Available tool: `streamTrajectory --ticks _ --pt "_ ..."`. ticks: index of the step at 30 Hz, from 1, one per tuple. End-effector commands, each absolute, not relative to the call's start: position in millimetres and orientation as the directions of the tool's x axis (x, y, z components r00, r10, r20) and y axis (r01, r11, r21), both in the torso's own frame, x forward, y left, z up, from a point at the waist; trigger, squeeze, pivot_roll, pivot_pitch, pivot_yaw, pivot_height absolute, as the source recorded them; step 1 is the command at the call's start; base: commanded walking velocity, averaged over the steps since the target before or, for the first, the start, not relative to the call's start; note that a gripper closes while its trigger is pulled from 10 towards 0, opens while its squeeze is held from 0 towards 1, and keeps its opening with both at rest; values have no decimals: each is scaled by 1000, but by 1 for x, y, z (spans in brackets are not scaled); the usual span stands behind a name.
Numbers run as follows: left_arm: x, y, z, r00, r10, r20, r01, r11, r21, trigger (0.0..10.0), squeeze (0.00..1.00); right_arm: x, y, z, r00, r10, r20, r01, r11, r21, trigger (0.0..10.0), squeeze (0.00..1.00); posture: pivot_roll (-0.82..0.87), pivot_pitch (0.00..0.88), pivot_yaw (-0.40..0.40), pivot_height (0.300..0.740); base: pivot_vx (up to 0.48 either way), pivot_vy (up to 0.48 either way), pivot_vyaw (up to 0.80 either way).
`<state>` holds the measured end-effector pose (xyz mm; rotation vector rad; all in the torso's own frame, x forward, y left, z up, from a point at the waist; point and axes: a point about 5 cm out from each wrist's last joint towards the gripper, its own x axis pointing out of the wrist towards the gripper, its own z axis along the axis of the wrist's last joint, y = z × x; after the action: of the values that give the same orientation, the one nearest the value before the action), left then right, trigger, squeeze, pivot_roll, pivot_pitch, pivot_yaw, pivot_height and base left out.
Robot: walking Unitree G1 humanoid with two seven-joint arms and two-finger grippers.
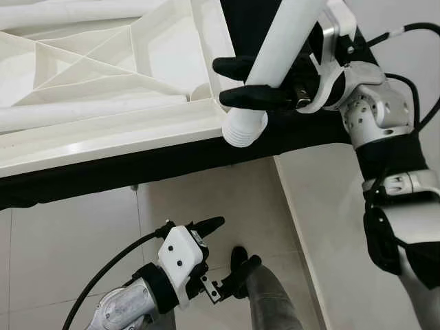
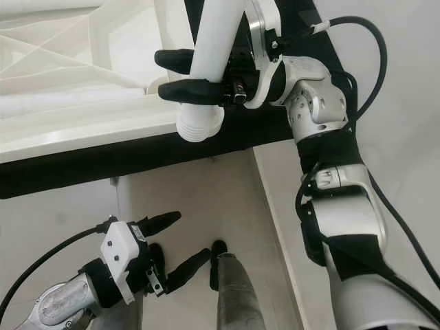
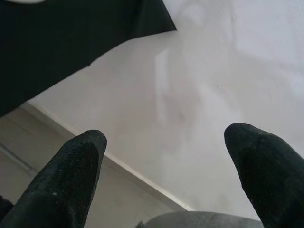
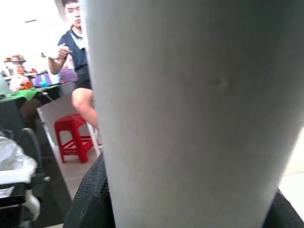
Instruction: Building children table
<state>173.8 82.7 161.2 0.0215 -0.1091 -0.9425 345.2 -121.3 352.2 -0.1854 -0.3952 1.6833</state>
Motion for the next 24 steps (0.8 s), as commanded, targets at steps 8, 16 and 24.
streamTrajectory --ticks 8,16,24 --pt "215 87 186 743 -651 155 654 756 40 10000 0 351 -129 373 119 918 379 -878 275 -391 10000 0 86 365 -75 740 0 0 0" --pt "234 87 214 746 -612 263 616 784 76 10000 0 335 -120 351 311 822 476 -817 487 -308 10000 0 39 289 -64 740 0 0 0" --pt "258 92 220 816 -522 249 508 852 124 10000 0 323 -92 304 581 652 487 -709 699 -90 10000 0 9 223 -58 740 0 0 0"
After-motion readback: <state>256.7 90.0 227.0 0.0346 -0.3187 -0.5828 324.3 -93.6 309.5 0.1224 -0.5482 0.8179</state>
